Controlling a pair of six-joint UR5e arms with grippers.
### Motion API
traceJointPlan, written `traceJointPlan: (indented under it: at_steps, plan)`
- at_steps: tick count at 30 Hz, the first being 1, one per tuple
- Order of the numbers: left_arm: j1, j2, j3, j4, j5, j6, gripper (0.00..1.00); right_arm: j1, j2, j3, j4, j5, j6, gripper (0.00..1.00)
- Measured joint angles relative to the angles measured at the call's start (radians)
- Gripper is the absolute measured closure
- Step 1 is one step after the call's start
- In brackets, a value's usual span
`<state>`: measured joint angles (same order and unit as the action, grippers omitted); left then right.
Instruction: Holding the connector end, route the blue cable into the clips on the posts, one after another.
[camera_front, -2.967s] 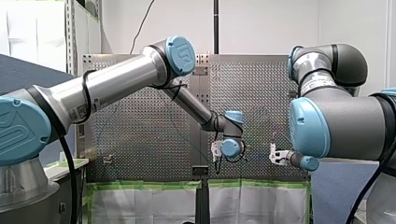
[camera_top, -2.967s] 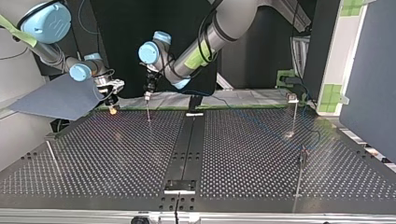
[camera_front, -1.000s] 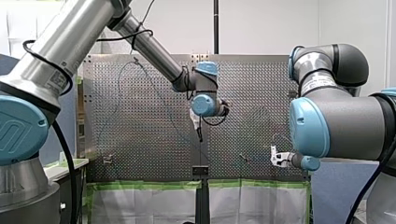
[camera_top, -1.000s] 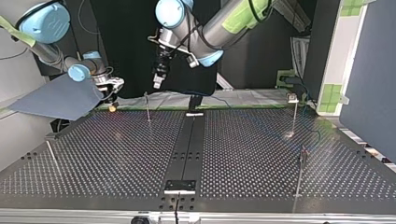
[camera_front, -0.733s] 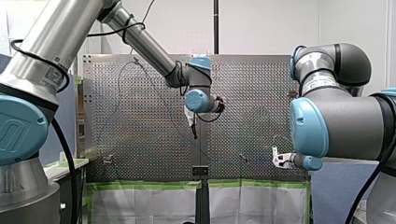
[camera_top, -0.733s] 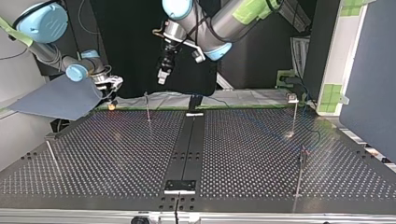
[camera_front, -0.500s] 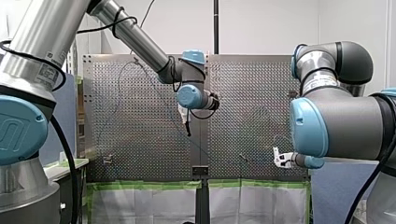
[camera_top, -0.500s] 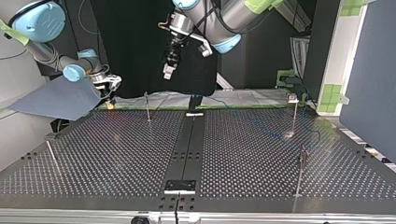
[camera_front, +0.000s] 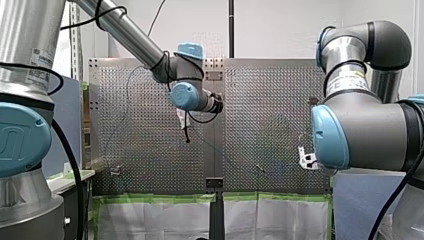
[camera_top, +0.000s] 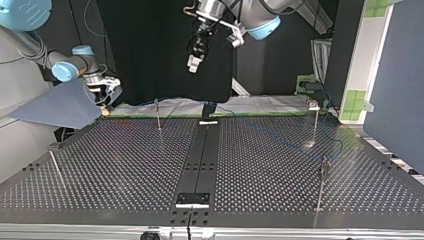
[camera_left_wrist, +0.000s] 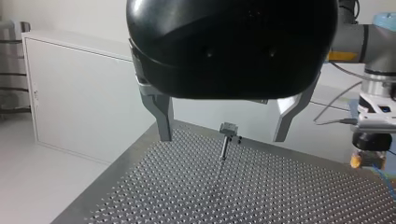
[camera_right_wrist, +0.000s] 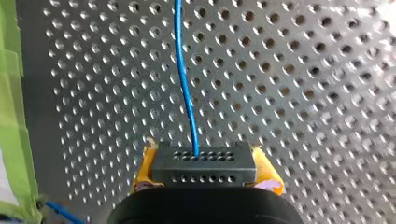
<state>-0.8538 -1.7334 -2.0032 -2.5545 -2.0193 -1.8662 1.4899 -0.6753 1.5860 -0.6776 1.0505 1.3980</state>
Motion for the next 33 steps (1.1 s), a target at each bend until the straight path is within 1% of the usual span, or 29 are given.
traceJointPlan:
  at_steps: [3, 5, 10, 14, 16, 18, 19, 22, 33]
  plan:
    - [0.0, 0.029, -0.029, -0.003, 0.0, 0.0, 0.0, -0.005, -0.03, 0.022, 0.001, 0.023, 0.022, 1.0]
    - [0.001, 0.048, -0.048, -0.004, 0.0, 0.0, 0.0, -0.006, -0.053, 0.029, -0.002, 0.035, 0.043, 1.0]
    - [0.003, 0.093, -0.094, -0.002, 0.0, 0.002, 0.0, 0.005, -0.111, 0.031, -0.007, 0.044, 0.098, 1.0]
    - [0.004, 0.109, -0.133, 0.019, 0.0, 0.002, 0.0, 0.011, -0.153, 0.032, -0.013, 0.038, 0.126, 1.0]
    - [0.005, 0.112, -0.157, 0.031, 0.0, 0.002, 0.0, 0.014, -0.175, 0.032, -0.025, 0.025, 0.143, 1.0]
    - [0.005, 0.112, -0.176, 0.036, 0.0, 0.004, 0.0, 0.018, -0.192, 0.032, -0.039, 0.011, 0.154, 1.0]
    - [0.005, 0.113, -0.186, 0.038, 0.0, 0.005, 0.0, 0.02, -0.201, 0.032, -0.046, 0.004, 0.159, 1.0]
    - [0.005, 0.113, -0.198, 0.039, 0.0, 0.006, 0.0, 0.022, -0.212, 0.032, -0.055, -0.005, 0.165, 1.0]
    - [0.005, 0.113, -0.202, 0.04, 0.0, 0.007, 0.0, 0.023, -0.216, 0.032, -0.059, -0.009, 0.167, 1.0]
